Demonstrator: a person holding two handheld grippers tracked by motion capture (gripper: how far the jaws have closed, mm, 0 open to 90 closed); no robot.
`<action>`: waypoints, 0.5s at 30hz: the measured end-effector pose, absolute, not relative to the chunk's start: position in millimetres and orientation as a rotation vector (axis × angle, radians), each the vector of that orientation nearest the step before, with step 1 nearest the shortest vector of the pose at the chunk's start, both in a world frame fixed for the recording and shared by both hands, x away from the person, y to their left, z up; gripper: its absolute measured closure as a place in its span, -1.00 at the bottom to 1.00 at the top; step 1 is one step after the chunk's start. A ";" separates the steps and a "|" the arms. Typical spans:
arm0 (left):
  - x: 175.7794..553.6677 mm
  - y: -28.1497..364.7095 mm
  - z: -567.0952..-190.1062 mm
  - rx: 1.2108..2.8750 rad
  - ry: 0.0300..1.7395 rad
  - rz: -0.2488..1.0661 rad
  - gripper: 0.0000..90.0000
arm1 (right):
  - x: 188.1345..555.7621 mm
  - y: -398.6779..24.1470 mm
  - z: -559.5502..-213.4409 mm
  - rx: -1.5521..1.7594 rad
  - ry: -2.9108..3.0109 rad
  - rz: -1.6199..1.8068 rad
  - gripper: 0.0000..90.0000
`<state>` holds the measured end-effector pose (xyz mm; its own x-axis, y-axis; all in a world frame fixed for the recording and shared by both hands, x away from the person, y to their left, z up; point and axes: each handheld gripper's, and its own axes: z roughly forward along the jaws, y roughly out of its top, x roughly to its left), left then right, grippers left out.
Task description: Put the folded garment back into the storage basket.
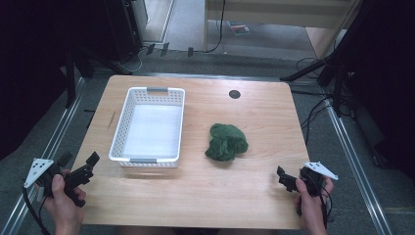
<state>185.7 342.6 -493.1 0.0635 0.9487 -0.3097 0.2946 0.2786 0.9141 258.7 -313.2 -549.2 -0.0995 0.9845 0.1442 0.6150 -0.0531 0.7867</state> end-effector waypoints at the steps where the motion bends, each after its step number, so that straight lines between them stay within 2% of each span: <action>1: 185.7 340.0 -490.4 1.232 1.455 0.752 -1.00 | 258.7 -313.1 -549.2 1.698 1.747 1.011 -0.97; 15: 199.4 291.6 -454.4 1.346 1.377 0.728 -1.00 | 259.2 -314.7 -549.4 1.720 1.737 1.018 -0.97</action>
<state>199.4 291.6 -454.4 0.1593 0.9547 -0.2512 0.3304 0.1882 0.9249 259.2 -314.7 -549.4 -0.0871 0.9835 0.1586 0.6188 -0.0713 0.7823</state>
